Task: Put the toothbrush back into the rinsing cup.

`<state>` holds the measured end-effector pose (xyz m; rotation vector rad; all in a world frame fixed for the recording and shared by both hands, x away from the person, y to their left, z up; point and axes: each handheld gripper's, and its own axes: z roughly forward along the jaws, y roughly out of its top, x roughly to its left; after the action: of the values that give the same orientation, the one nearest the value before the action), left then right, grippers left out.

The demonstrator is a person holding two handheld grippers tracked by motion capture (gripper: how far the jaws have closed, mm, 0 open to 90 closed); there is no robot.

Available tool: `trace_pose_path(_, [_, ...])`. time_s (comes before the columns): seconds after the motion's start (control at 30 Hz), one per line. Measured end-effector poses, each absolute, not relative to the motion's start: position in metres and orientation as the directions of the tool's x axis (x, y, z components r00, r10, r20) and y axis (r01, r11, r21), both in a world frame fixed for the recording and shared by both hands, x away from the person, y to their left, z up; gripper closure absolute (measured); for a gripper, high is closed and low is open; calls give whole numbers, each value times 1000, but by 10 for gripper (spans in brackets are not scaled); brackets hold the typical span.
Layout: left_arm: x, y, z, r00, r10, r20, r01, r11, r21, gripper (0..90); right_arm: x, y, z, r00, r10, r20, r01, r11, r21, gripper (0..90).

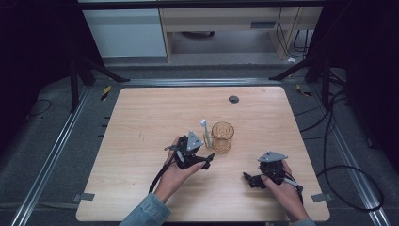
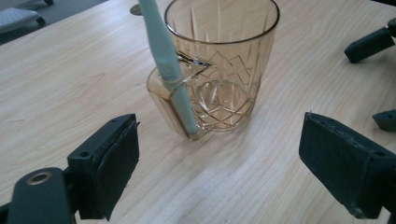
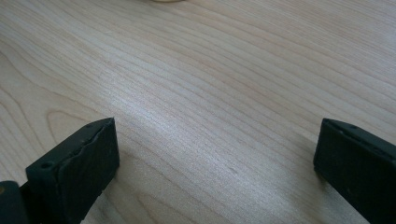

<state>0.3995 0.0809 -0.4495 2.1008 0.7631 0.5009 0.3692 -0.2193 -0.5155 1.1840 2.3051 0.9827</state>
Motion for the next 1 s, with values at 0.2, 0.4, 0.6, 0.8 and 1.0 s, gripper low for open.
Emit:
trace_pose_path(0.2, [392, 78, -450, 757, 647, 91, 367, -536, 760, 91, 369, -219, -515, -579, 815, -9, 559, 405, 724, 5])
trace_pose_path(0.4, [389, 85, -448, 759, 645, 90, 388, -559, 733, 84, 369, -219, -515, -580, 815, -8, 558, 404, 725, 5])
trace_pose_path(0.6, [396, 108, -439, 723, 684, 98, 406, -535, 741, 83, 369, -219, -515, -579, 815, -8, 558, 404, 725, 5])
trace_pose_path(0.8, [411, 140, -438, 661, 745, 90, 457, -494, 739, 83, 369, -219, -515, -579, 816, -10, 558, 405, 725, 6])
trace_pose_path(1.0, [422, 166, -442, 616, 782, 97, 500, -482, 720, 84, 369, -219, -515, -579, 815, -10, 558, 404, 725, 6])
